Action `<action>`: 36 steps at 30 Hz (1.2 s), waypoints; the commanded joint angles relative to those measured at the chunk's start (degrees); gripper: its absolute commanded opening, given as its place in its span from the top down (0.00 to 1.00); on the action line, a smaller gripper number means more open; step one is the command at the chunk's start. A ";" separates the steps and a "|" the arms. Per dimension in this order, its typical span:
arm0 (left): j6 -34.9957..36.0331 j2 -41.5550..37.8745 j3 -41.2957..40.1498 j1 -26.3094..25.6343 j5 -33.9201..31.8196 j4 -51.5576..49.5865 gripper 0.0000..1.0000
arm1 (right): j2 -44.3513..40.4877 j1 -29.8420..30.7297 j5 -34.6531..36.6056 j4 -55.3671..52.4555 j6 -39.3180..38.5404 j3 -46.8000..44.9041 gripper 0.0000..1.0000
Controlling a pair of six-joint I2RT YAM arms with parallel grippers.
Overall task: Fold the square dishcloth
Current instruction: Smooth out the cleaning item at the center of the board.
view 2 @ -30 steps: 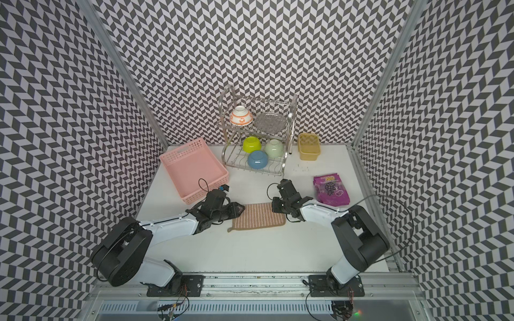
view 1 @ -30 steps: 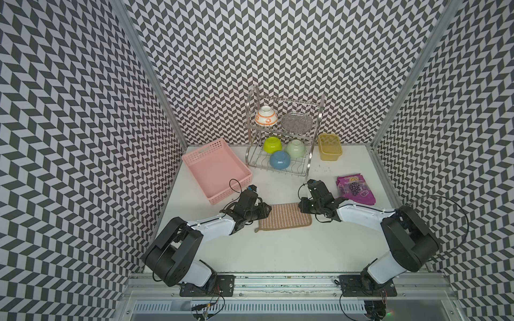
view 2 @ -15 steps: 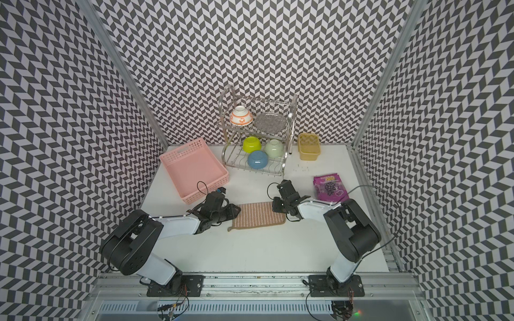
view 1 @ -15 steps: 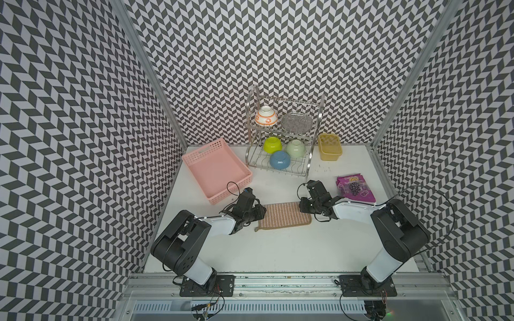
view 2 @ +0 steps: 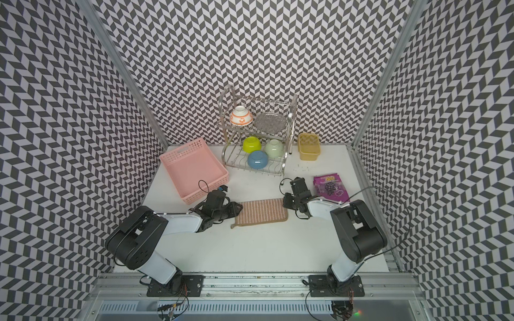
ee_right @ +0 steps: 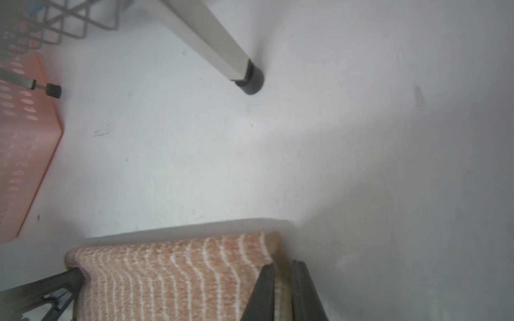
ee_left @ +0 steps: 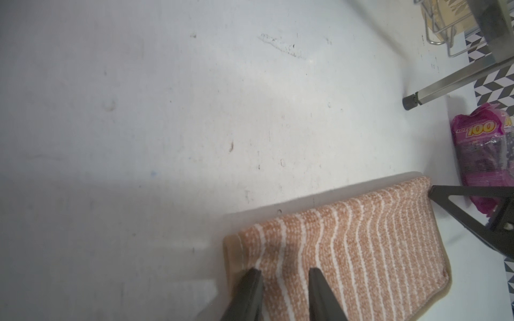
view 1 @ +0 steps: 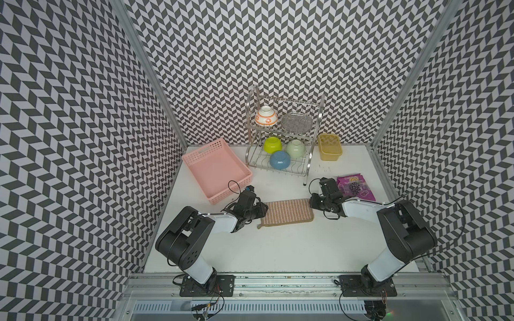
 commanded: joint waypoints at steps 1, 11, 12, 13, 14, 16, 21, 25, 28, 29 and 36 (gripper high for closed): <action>1.06 -0.97 2.37 0.42 -0.35 -3.06 0.61 | -3.68 -0.77 1.88 -1.59 -1.59 -0.72 0.84; 1.05 -9.23 4.66 -1.09 -2.42 -9.24 0.44 | -10.42 -0.62 0.87 -8.47 -2.31 -1.50 0.75; 0.70 -10.18 4.39 -1.32 -3.43 -10.08 0.44 | -10.83 -0.44 0.14 -8.84 -2.50 -1.73 0.73; 0.37 -11.04 3.98 -1.58 -4.40 -10.58 0.44 | -11.21 -0.16 -0.65 -9.23 -2.52 -2.12 0.73; 0.01 -12.01 3.25 -1.86 -5.24 -11.23 0.44 | -11.52 0.17 -1.13 -9.49 -2.46 -2.34 0.72; -0.63 -13.72 1.96 -2.43 -6.91 -12.15 0.43 | -11.90 0.80 -2.11 -9.74 -2.22 -3.10 0.71; -1.89 -16.27 -0.64 -5.08 -12.65 -15.24 0.42 | -11.21 3.62 -2.91 -9.30 -1.07 -4.28 0.70; -2.95 -16.15 -2.15 -6.71 -15.85 -16.33 0.42 | -9.68 5.21 -2.06 -9.26 -0.57 -3.99 0.69; -3.47 -15.54 -3.13 -7.55 -17.37 -16.73 0.42 | -8.27 5.96 -1.51 -9.22 -0.42 -3.68 0.69; -3.64 -15.34 -3.30 -7.75 -17.94 -16.89 0.42 | -7.84 6.22 -1.18 -9.24 -0.33 -3.64 0.69; -3.64 -12.94 -3.27 -8.24 -19.71 -17.08 0.43 | -4.94 8.11 0.95 -9.78 0.61 -3.54 0.70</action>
